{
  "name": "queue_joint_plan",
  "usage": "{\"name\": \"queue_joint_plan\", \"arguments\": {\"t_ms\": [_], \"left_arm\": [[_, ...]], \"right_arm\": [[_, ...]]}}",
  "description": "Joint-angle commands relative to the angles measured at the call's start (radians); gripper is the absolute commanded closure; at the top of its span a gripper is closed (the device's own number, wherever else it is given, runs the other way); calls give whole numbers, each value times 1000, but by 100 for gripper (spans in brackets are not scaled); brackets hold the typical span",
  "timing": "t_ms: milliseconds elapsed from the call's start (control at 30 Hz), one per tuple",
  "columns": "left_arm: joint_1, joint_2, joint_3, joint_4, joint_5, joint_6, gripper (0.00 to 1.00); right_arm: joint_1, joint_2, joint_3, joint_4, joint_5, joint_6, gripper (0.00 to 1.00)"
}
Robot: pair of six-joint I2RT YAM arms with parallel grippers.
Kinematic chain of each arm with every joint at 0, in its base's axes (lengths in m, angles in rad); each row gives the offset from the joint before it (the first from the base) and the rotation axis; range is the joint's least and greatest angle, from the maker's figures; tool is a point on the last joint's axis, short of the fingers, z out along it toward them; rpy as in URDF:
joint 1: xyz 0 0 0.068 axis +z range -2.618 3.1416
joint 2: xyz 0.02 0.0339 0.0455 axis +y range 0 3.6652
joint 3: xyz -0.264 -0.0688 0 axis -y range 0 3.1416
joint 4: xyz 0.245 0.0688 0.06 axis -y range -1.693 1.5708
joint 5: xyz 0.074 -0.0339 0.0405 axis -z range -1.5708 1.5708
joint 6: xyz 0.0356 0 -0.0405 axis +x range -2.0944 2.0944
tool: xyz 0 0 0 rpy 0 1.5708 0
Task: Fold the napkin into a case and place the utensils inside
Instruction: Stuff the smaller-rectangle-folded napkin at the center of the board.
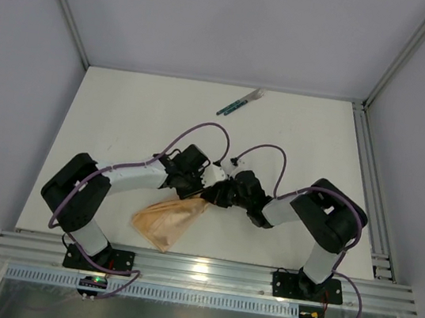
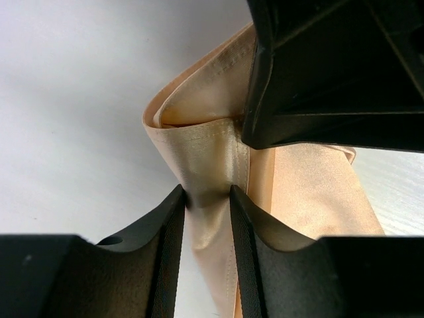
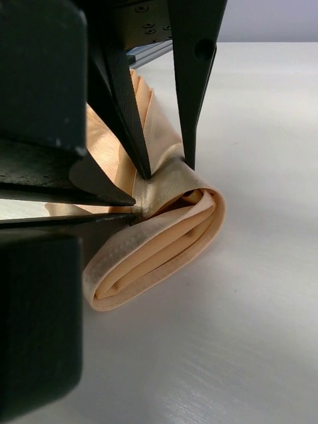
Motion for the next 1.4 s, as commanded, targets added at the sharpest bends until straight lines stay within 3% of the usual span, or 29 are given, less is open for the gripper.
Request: {"name": "queue_joint_plan", "arguments": {"t_ms": [0, 133, 267, 567, 767, 800, 833, 933, 1167, 1367], "left_arm": [[5, -29, -4, 10, 28, -28, 65], [5, -12, 5, 15, 39, -33, 69], [5, 29, 24, -16, 41, -30, 100], [75, -61, 33, -60, 106, 7, 100], [95, -34, 41, -129, 202, 73, 100], [95, -19, 41, -132, 205, 75, 99], [95, -12, 39, -136, 202, 76, 87], [94, -11, 35, -116, 179, 67, 63], [60, -129, 10, -27, 91, 59, 59], [9, -100, -11, -60, 76, 96, 59]], "right_arm": [[6, 21, -16, 23, 2, 6, 89], [5, 17, -8, 6, 4, 1, 89], [5, 13, -10, -1, 5, 1, 89], [0, 35, -14, 12, -12, 3, 89], [2, 38, -6, 9, -18, -6, 89], [2, 40, -5, 6, -19, -8, 88], [0, 40, -2, 2, -19, -10, 89], [2, 46, 4, -1, -24, -11, 89], [2, 46, 6, -4, -24, -13, 89], [2, 50, 18, -9, -29, -11, 89]]}}
